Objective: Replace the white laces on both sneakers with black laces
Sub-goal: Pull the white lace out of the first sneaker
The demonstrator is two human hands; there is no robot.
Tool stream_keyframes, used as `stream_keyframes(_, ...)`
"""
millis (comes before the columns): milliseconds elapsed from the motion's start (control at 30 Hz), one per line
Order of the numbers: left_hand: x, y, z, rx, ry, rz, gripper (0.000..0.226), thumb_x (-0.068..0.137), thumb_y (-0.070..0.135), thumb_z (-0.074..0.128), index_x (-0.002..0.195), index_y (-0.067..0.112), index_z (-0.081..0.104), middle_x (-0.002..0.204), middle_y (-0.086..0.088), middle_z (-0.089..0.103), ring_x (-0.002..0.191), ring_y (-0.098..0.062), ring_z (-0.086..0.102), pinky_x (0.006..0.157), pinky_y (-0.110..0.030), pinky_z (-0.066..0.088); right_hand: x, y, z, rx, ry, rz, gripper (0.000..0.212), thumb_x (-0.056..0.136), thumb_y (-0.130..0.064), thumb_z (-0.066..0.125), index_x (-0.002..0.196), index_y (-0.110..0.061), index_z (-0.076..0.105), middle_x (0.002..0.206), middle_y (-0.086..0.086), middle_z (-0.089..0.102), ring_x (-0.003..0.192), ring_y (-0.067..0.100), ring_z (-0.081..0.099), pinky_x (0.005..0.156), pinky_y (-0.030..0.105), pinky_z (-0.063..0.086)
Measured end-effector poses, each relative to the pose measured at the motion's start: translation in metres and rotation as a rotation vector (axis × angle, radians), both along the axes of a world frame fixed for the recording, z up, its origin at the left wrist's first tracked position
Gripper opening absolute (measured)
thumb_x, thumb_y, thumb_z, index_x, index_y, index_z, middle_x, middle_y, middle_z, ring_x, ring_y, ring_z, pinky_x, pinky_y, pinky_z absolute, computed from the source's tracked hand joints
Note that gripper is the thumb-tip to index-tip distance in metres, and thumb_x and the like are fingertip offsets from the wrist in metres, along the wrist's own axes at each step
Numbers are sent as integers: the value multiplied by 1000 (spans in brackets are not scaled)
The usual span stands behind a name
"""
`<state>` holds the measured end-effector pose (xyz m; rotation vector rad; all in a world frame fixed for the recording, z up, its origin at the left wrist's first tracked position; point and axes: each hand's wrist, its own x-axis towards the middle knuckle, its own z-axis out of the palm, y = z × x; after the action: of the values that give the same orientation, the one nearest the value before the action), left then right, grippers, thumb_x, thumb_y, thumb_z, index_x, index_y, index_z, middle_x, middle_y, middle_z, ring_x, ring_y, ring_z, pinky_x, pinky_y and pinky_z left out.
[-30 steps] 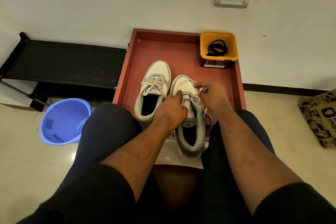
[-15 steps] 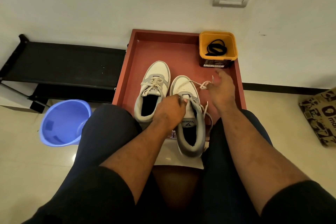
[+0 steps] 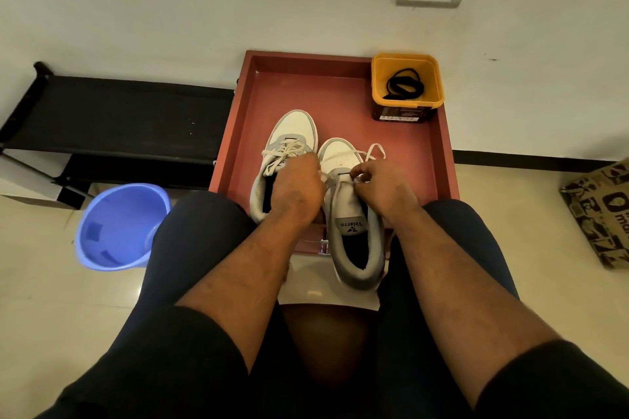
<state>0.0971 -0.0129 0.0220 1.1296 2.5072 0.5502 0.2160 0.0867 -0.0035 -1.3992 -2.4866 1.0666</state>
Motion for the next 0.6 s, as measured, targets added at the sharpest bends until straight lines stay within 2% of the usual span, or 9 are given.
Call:
stream_keyframes(67, -8, -5, 8, 146, 31, 71, 17, 93, 6, 49, 100, 12, 63, 90, -6, 64, 79, -22, 61, 68, -34, 51, -1, 1, -1, -13, -5, -3, 35, 83, -5, 60, 116, -14, 69, 113, 8, 68, 104, 19, 63, 85, 23, 47)
stream_keyframes(200, -33, -14, 29, 487, 47, 286, 18, 92, -1, 47, 95, 13, 58, 87, 4, 56, 74, -7, 54, 59, -6, 41, 1, 4, -2, -34, -6, -6, 34, 83, -4, 61, 114, -15, 70, 114, 6, 68, 102, 17, 63, 84, 22, 48)
stream_keyframes(233, -42, -16, 32, 579, 63, 362, 17, 92, 0, 46, 94, 12, 58, 87, 4, 55, 75, -9, 54, 60, -5, 39, 2, 4, -2, -37, 3, -11, 34, 83, -3, 61, 113, -15, 70, 113, 6, 68, 100, 17, 64, 81, 22, 48)
stream_keyframes(333, -71, -23, 32, 788, 76, 628, 14, 92, 6, 47, 96, 12, 59, 96, 0, 57, 82, -13, 56, 72, -23, 52, 2, 4, -2, -18, 11, -8, 35, 80, -2, 60, 111, -15, 71, 112, 6, 69, 98, 17, 64, 79, 21, 47)
stream_keyframes(400, -76, -25, 29, 744, 42, 671, 18, 93, 8, 53, 109, 11, 60, 117, -5, 53, 89, -8, 54, 74, -9, 45, 3, 4, -2, -6, 2, -2, 36, 80, -2, 59, 111, -14, 71, 112, 7, 69, 101, 17, 63, 81, 19, 44)
stream_keyframes(433, -73, -25, 26, 699, 37, 623, 25, 92, 9, 57, 117, 13, 58, 129, -6, 47, 98, -8, 53, 78, -6, 41, 3, 4, -2, -4, -2, -1, 36, 80, -1, 59, 111, -14, 71, 111, 7, 69, 102, 16, 63, 81, 18, 43)
stream_keyframes(467, -67, -22, 25, 638, 64, 535, 34, 91, 12, 61, 124, 17, 55, 138, -6, 40, 109, -12, 51, 86, -10, 40, 2, 3, -1, -4, -7, 0, 36, 80, -1, 58, 111, -14, 71, 110, 8, 69, 103, 16, 62, 83, 17, 43)
stream_keyframes(533, -47, -14, 22, 419, 216, 275, 39, 90, 19, 63, 128, 23, 55, 150, -6, 31, 129, -23, 40, 101, -27, 38, 2, 3, -1, -5, -16, 1, 35, 82, -2, 58, 111, -15, 71, 109, 8, 69, 104, 17, 62, 87, 18, 44)
stream_keyframes(600, -22, -5, 16, 174, 291, 2, 33, 92, 26, 61, 125, 30, 59, 157, -6, 21, 144, -31, 17, 115, -46, 23, 1, 4, -1, 2, -23, 9, 33, 82, -4, 59, 111, -16, 71, 109, 7, 70, 101, 17, 64, 87, 23, 49)
